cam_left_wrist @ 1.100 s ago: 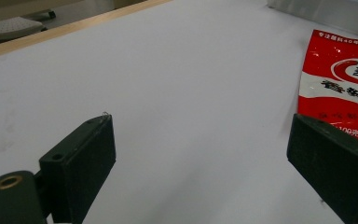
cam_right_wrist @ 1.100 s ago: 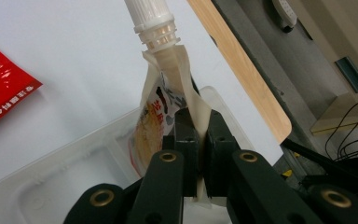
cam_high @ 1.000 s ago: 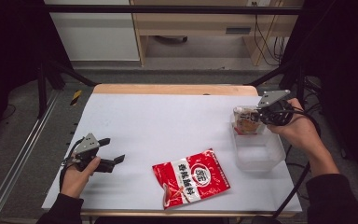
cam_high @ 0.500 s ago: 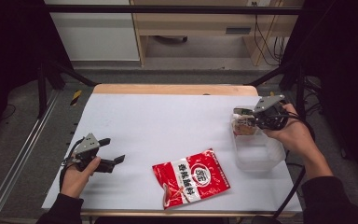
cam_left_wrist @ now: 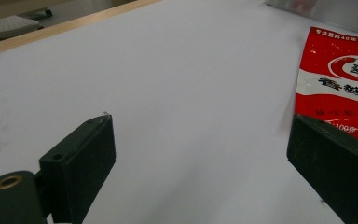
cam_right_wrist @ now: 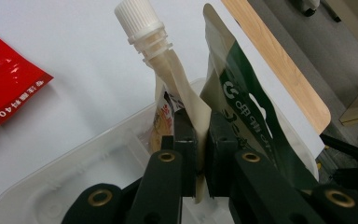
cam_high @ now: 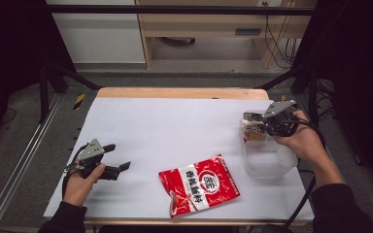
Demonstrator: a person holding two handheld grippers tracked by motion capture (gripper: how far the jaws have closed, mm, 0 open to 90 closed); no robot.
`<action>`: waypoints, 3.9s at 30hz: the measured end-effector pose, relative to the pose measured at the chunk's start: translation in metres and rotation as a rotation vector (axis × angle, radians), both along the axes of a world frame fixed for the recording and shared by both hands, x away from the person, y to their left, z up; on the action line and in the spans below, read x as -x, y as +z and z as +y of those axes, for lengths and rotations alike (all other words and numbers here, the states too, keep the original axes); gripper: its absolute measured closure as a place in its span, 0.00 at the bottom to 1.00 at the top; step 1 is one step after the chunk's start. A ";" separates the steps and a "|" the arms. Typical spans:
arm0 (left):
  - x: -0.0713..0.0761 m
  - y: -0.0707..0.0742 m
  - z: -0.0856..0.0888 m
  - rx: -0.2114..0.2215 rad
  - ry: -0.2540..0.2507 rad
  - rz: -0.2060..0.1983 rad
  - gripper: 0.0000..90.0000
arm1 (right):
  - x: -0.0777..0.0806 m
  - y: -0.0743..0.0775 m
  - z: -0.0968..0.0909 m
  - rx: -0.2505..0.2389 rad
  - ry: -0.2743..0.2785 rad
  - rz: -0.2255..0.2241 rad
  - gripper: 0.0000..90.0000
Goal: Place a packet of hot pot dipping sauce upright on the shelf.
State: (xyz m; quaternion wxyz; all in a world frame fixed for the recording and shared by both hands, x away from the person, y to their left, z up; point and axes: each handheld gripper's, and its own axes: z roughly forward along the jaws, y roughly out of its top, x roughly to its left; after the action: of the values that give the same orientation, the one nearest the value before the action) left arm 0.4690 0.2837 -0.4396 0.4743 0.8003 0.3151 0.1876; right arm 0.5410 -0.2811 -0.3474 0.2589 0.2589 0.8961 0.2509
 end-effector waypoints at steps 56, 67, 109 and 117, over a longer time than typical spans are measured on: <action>0.011 -0.002 -0.028 -0.072 -0.055 -0.011 0.07 | 0.091 0.017 0.065 -0.246 -0.299 -0.214 0.18; 0.016 -0.004 -0.038 -0.100 -0.069 -0.008 0.07 | 0.108 -0.017 0.104 -0.258 -0.220 -0.135 0.13; 0.029 -0.006 -0.081 -0.144 -0.171 -0.006 0.08 | 0.150 -0.105 0.084 -0.277 -0.065 0.176 0.11; 0.029 -0.006 -0.080 -0.141 -0.173 -0.005 0.08 | 0.147 -0.112 0.082 -0.267 -0.067 0.211 0.11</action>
State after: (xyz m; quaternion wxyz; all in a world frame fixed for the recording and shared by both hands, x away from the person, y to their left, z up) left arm 0.4401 0.2037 -0.4457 0.4320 0.8555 0.2297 0.1697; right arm 0.3936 -0.1986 -0.4591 0.1348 0.3457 0.8680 0.3301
